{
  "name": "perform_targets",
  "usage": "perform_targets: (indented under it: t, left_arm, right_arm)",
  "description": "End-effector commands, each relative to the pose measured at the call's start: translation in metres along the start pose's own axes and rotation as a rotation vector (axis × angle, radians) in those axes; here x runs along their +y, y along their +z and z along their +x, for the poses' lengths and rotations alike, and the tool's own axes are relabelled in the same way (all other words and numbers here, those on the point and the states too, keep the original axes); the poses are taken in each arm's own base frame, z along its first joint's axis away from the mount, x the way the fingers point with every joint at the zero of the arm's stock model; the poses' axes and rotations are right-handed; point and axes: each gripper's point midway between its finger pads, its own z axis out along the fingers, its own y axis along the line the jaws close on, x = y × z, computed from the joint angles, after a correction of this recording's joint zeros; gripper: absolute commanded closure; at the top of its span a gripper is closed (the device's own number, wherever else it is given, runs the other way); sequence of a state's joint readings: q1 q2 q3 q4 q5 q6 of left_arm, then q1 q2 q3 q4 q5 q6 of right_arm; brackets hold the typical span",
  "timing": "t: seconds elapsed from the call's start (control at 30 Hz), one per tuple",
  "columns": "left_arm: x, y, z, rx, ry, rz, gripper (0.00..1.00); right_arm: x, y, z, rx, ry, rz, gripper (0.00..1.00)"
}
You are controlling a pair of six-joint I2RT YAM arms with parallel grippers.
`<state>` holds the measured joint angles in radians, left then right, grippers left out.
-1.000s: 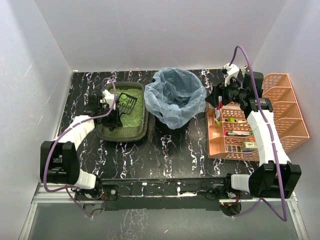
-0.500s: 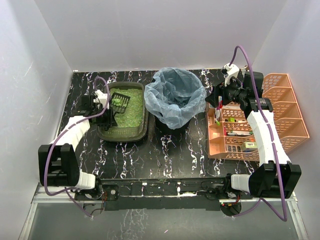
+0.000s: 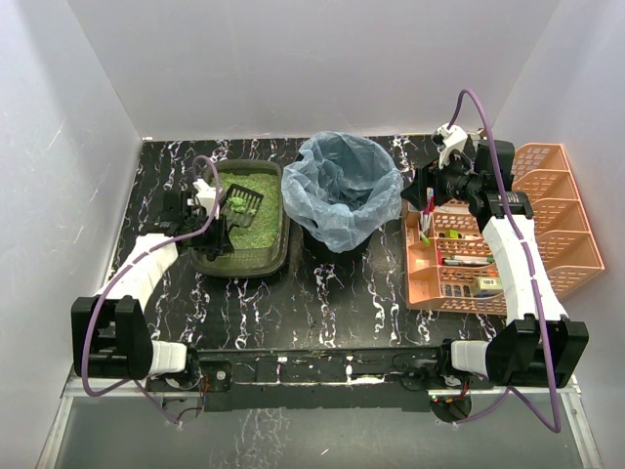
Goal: Clean the litter box
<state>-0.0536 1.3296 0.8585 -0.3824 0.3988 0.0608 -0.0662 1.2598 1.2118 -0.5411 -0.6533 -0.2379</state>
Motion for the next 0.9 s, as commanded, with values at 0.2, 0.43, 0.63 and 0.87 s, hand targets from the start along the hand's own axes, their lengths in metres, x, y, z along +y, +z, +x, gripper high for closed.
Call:
perform_targets:
  t: [0.2,0.43,0.63,0.87]
  left_arm:
    - [0.002,-0.015,-0.006,-0.026,-0.005,-0.008,1.00]
    - [-0.005,-0.017,-0.004,-0.034,0.001,0.003,1.00]
    - [-0.005,-0.022,-0.004,-0.038,-0.014,0.036,1.00]
    - [-0.004,-0.024,-0.006,-0.026,-0.009,0.028,1.00]
  right_arm:
    - [0.002,-0.006,-0.028,-0.085,-0.084,0.005,0.29]
    - [0.001,-0.006,-0.028,-0.083,-0.082,0.003,0.29]
    - [0.002,-0.006,-0.028,-0.083,-0.082,0.002,0.29]
    - [0.002,-0.004,-0.028,-0.084,-0.078,-0.008,0.29]
